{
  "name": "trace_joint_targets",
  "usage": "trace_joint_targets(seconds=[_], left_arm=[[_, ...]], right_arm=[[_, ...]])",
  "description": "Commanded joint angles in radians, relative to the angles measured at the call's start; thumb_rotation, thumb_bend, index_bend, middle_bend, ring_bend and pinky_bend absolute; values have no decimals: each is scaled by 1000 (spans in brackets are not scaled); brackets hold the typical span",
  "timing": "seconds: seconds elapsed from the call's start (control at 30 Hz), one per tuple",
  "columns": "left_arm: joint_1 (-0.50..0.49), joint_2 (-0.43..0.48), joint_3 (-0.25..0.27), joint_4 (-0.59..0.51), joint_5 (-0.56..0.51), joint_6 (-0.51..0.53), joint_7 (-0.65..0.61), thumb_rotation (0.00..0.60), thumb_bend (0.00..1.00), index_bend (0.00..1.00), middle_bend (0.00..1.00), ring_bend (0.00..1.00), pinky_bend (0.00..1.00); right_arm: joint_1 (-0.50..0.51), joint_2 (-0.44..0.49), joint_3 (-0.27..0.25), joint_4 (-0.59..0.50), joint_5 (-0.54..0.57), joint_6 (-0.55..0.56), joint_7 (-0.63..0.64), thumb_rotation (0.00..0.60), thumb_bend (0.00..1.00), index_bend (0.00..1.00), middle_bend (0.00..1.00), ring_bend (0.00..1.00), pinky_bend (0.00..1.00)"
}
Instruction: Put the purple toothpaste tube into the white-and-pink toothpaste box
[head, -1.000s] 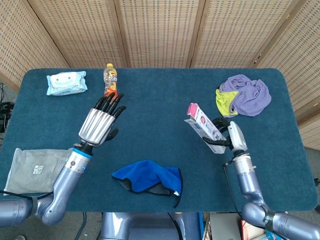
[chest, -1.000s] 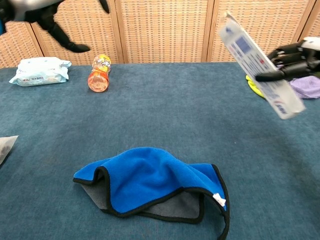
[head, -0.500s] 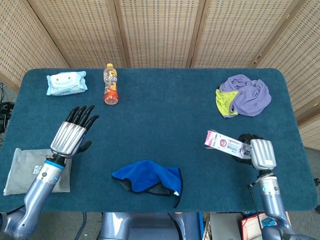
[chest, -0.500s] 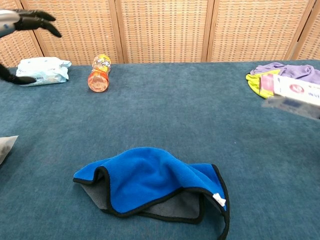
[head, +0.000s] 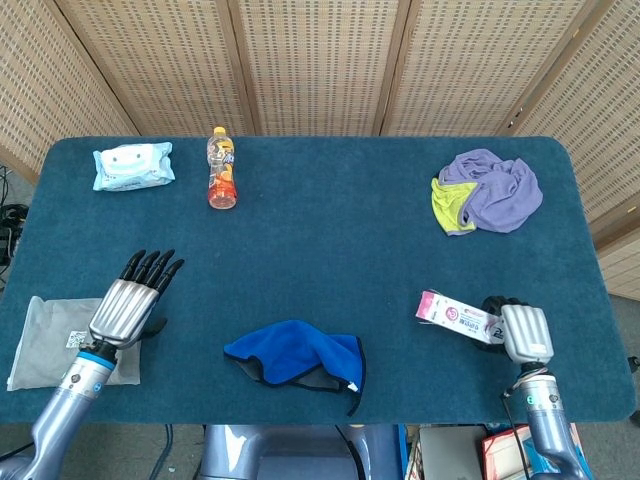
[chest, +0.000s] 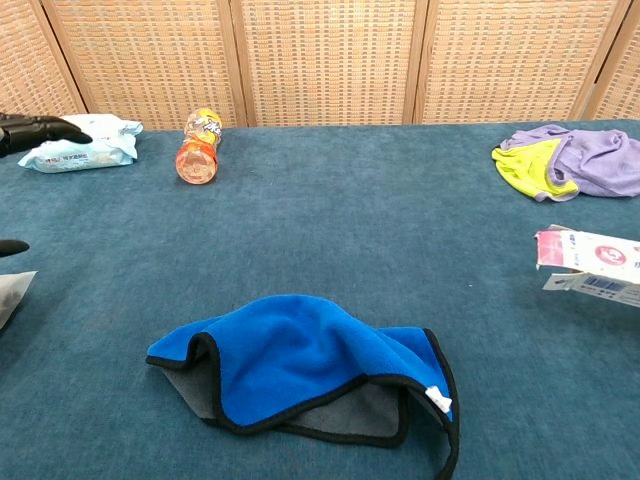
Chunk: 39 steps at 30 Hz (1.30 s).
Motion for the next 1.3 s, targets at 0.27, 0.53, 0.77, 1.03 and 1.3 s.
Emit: trace_joint_targets(seconds=[0.27,0.53,0.77,1.03,1.3], left_arm=[[78,-57,-10,57,-4,46,-52,600,273,0,0,0,0],[123,-69,-18,74,-7,43,-93,600,273,0,0,0,0],[169,-52,-3,44,28,80,-86,600,273,0,0,0,0],[223,-47,17,54,101,156,-82,600,272,0,0,0,0],[252,-47,6,69,124,160,-75,600,272,0,0,0,0]], right_arm=[[4,-22,-7,29,32,-82,-40,600,145,169,14,1,71],[4,-27,-6,21,9,-94,-32,600,83,7,0,0,0],[-27,4,-24,-73,-109,28,-42,600,80,0,0,0,0],[-72,28,-56,-96,-222,170,-131,600,79,0,0,0,0],[-94,64,-46,-121,-209,172,-125,600,79,0,0,0,0]])
